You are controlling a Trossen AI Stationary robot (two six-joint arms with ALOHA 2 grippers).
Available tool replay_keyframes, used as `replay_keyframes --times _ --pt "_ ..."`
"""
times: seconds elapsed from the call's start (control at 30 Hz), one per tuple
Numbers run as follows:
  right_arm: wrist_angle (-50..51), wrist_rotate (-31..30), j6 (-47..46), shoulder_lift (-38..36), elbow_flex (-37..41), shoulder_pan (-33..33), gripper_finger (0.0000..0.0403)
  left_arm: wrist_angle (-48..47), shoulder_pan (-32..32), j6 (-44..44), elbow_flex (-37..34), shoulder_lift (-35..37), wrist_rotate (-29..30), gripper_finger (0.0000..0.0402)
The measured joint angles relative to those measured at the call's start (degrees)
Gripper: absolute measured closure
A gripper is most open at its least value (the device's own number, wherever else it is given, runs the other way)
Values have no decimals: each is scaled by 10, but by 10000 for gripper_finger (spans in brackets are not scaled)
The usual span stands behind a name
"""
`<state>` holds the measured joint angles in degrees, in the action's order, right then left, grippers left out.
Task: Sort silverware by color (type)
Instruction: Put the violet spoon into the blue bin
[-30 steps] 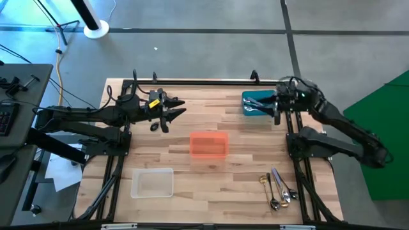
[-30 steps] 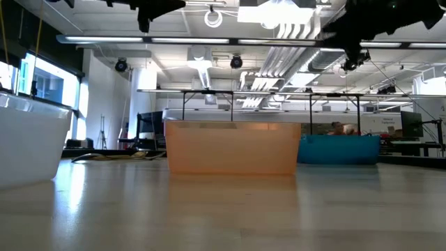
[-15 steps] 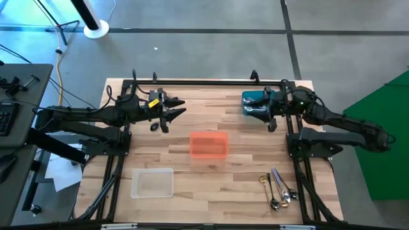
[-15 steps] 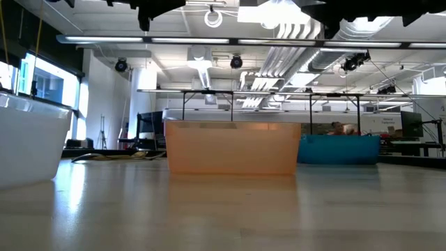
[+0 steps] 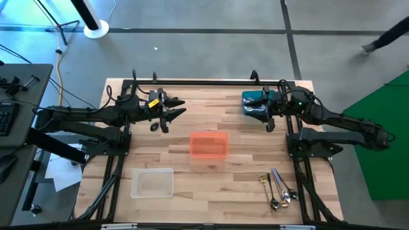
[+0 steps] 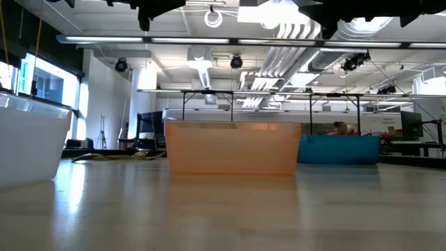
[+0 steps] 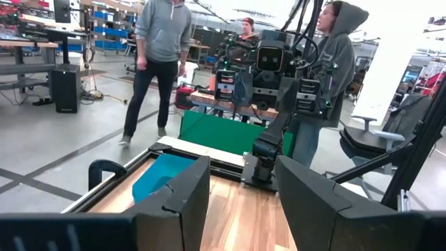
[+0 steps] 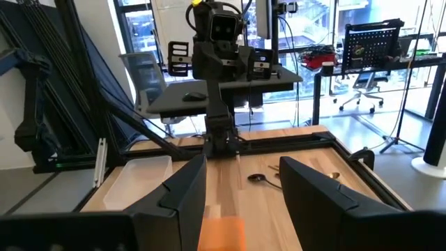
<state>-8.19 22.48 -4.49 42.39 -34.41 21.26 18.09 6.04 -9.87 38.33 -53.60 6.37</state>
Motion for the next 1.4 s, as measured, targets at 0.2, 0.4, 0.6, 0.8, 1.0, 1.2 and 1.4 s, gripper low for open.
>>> replay_keyframes --times 0.2,0.4,0.6,0.8,1.0,1.2,1.4 --pt "0 0 0 0 0 0 236 0 0 0 0 0 0 246" --pt "0 -1 -2 0 0 0 236 0 0 0 0 0 0 246" --pt "2 -16 -16 0 0 0 236 0 0 0 0 0 0 246" --pt "2 -15 -21 0 0 0 236 0 0 0 0 0 0 246" --pt "62 21 -128 0 0 -1 236 0 0 0 0 0 0 246" --pt "266 65 -314 0 0 -53 236 0 0 0 0 0 0 246" --pt "482 78 -512 0 0 -188 236 0 0 0 0 0 0 246"
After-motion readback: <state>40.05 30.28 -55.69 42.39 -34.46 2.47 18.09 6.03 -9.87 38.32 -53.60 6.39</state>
